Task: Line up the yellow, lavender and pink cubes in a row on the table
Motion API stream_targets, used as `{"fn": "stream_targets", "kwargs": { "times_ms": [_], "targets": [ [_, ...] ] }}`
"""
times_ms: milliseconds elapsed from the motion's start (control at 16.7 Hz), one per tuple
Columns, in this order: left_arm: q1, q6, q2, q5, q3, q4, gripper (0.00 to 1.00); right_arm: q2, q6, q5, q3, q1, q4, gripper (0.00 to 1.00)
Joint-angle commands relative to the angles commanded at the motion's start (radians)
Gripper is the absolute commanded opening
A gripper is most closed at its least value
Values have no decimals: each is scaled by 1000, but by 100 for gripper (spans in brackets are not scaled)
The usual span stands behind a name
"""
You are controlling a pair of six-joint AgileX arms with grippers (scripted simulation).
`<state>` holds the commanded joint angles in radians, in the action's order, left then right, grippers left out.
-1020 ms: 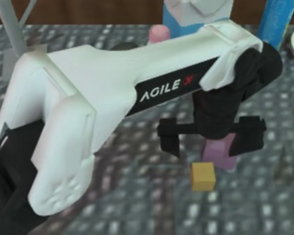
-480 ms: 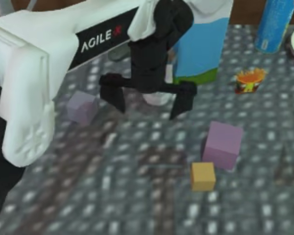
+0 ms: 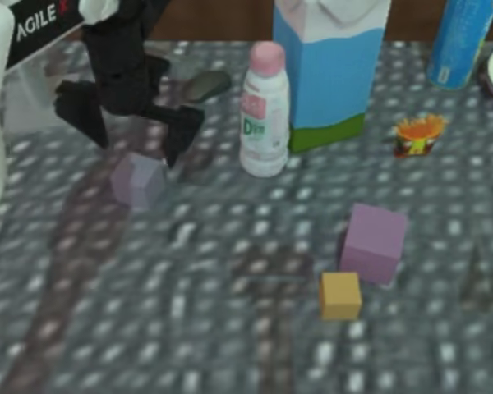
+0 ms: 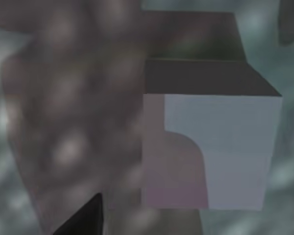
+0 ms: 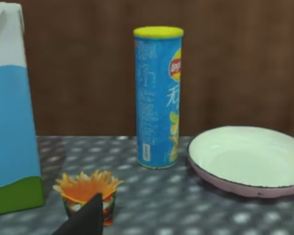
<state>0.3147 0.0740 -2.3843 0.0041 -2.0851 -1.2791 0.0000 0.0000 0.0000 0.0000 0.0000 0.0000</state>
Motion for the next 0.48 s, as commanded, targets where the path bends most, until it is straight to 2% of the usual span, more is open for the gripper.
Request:
{"fn": "stream_targets", "kwargs": {
  "times_ms": [120,480],
  "targets": [
    [-33,41,3,1,0,4,100,0,0,0,0,0,0,100],
    [-34,43,2,0,3,7,100,0,0,0,0,0,0,100]
  ]
}}
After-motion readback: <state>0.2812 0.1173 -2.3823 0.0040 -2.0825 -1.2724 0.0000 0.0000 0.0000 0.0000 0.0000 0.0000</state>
